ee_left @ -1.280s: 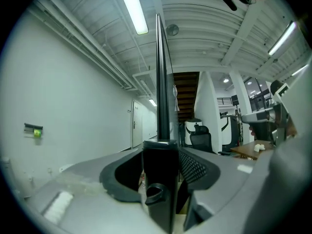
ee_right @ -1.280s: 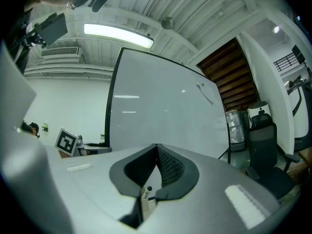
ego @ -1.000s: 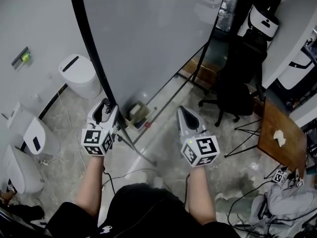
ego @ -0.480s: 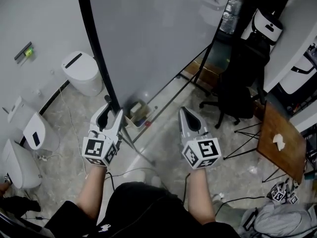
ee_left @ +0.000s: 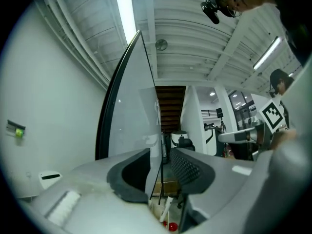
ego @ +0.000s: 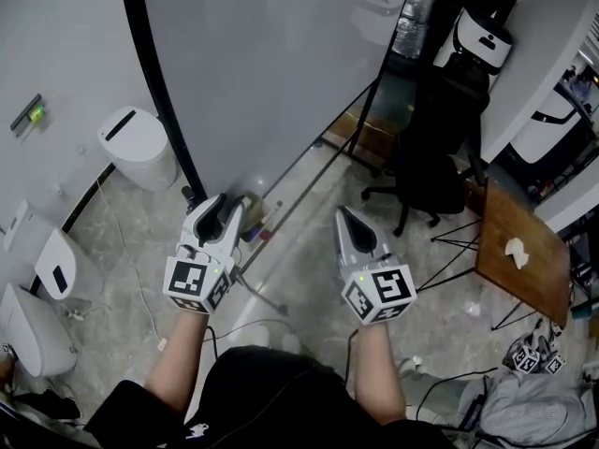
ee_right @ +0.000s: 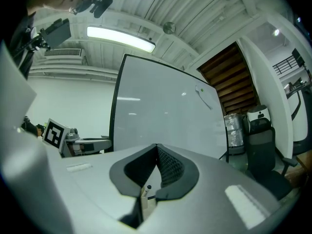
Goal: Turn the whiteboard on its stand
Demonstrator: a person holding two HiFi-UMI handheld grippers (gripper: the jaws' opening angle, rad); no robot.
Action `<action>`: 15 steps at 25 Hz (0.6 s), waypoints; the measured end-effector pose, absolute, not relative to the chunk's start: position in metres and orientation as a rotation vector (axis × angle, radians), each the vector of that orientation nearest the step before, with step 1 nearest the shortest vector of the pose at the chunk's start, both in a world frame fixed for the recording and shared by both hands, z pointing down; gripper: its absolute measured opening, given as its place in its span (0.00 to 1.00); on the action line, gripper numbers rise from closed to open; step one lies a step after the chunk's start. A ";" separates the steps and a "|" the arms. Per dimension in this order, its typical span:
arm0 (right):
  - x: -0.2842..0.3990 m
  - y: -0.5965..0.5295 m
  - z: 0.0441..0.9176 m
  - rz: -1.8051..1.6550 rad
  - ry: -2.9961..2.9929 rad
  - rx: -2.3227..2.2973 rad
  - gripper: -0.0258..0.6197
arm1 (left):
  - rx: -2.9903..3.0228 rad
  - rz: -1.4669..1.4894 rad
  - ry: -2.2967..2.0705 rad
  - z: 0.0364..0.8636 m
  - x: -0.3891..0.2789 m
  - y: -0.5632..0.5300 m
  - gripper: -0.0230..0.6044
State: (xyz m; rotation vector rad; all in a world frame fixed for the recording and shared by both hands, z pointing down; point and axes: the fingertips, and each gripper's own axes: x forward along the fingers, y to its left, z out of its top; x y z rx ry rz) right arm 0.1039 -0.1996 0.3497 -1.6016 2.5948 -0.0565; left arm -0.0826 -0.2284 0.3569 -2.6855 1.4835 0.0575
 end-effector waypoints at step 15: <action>0.158 -0.187 0.362 -0.087 2.483 -1.788 0.05 | -2.805 0.050 1.308 0.366 -0.012 -0.255 0.13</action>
